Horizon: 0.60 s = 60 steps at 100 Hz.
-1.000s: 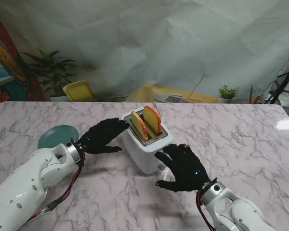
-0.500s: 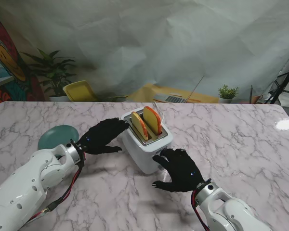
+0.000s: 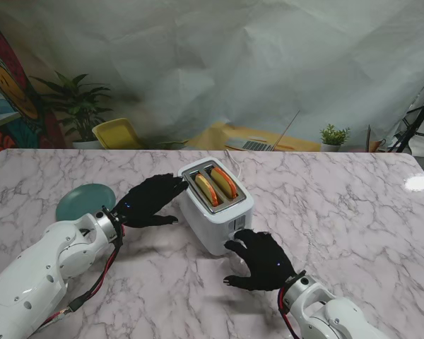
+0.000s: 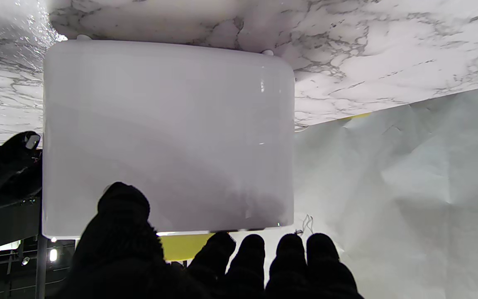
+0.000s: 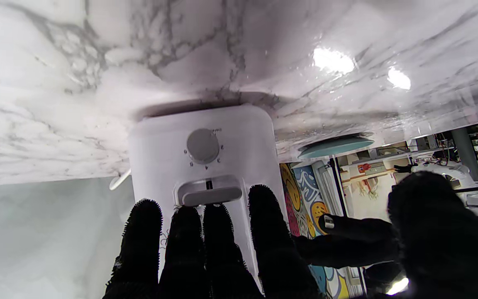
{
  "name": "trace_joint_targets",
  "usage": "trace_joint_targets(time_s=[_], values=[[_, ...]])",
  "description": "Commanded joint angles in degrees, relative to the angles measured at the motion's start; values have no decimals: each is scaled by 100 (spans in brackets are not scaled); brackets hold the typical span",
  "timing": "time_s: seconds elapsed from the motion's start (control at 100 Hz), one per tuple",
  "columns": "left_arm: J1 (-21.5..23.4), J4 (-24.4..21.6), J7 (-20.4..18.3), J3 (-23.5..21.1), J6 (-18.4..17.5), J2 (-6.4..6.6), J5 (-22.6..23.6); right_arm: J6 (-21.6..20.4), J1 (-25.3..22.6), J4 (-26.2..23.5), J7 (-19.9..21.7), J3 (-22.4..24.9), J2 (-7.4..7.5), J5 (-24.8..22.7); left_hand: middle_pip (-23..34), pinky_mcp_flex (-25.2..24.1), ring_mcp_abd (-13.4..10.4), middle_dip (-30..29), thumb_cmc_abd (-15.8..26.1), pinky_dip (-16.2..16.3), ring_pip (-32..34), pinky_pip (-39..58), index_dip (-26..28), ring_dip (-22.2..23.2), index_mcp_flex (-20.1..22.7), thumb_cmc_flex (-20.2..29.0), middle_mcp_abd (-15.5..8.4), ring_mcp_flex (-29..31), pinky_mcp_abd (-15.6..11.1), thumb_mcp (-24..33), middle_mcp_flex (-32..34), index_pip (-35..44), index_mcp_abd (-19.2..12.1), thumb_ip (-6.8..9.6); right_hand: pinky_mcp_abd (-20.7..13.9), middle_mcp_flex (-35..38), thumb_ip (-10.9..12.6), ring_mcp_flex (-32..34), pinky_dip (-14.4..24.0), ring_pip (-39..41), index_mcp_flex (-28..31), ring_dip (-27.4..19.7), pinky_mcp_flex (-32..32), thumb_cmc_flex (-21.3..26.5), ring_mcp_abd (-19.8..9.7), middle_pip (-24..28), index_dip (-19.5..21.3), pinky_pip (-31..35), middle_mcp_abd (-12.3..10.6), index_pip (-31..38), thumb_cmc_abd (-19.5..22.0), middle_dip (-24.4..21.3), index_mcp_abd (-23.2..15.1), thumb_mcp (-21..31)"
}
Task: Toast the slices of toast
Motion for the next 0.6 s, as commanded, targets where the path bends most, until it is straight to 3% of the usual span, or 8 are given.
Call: trace_joint_targets(time_s=[0.0, 0.35, 0.59], values=[[-20, 17, -41, 24, 9, -4, 12, -7, -103, 251, 168, -80, 27, 28, 28, 7, 63, 57, 223, -32, 87, -34, 90, -44, 18, 106, 12, -115, -190, -115, -276, 105, -19, 123, -161, 321, 73, 270, 60, 346, -98, 102, -51, -191, 76, 455, -24, 40, -66, -97, 24, 204, 215, 184], [-12, 8, -26, 14, -7, 0, 38, 16, -55, 366, 260, -154, 23, 201, 44, 13, 70, 77, 217, -17, 124, 13, 92, -42, 33, 109, 11, -97, -185, -118, -261, 112, -21, 122, -164, 327, 74, 263, 68, 359, -97, 108, -64, -185, 71, 476, -33, 48, -81, -64, 31, 209, 203, 206], [-7, 4, 36, 8, 9, 1, 82, -96, -294, -130, 123, 129, 15, -92, 63, 5, 72, 79, 221, -4, 145, 48, 93, -52, 52, 111, 8, -92, -180, -118, -251, 121, -25, 122, -135, 360, 70, 304, 77, 387, -77, 120, -36, -187, 102, 485, -36, 65, -76, -30, 62, 210, 191, 201]])
